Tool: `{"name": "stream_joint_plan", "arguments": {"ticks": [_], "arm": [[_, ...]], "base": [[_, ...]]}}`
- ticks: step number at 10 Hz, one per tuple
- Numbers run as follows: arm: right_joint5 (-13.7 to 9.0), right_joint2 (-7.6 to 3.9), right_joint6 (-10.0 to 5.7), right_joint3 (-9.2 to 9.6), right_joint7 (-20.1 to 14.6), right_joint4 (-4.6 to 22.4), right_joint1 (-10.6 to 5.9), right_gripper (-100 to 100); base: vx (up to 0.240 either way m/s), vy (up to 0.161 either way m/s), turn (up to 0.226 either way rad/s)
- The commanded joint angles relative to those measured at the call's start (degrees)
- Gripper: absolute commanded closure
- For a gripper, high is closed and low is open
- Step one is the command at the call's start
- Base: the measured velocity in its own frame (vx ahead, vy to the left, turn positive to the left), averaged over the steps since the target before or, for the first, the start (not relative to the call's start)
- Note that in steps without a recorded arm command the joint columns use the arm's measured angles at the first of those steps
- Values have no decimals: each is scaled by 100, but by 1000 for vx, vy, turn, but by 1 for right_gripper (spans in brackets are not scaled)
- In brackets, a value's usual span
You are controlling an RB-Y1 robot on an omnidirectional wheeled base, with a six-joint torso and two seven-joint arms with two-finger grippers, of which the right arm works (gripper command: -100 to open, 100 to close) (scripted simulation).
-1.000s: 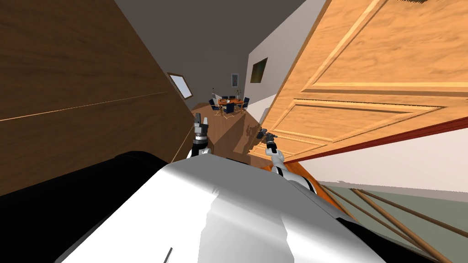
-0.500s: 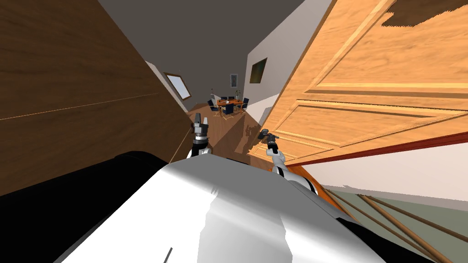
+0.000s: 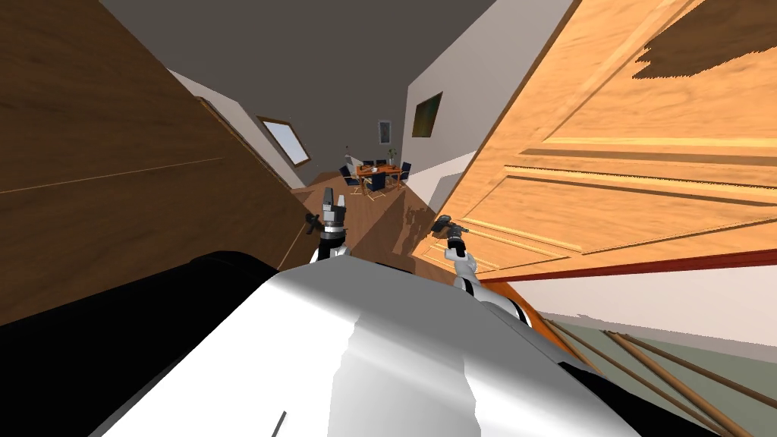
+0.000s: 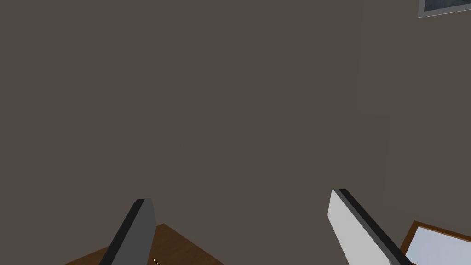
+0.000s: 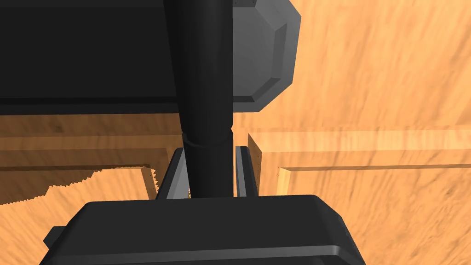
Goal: Push the door open
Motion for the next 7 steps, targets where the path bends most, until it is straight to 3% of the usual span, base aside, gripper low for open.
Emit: {"name": "stream_joint_plan", "arguments": {"ticks": [1,7], "arm": [[-64,-64,-30,-130,82,81,-40,100],[-151,-89,-3,-311,209,113,29,100]], "base": [[177,119,-63],[144,73,-53]]}}
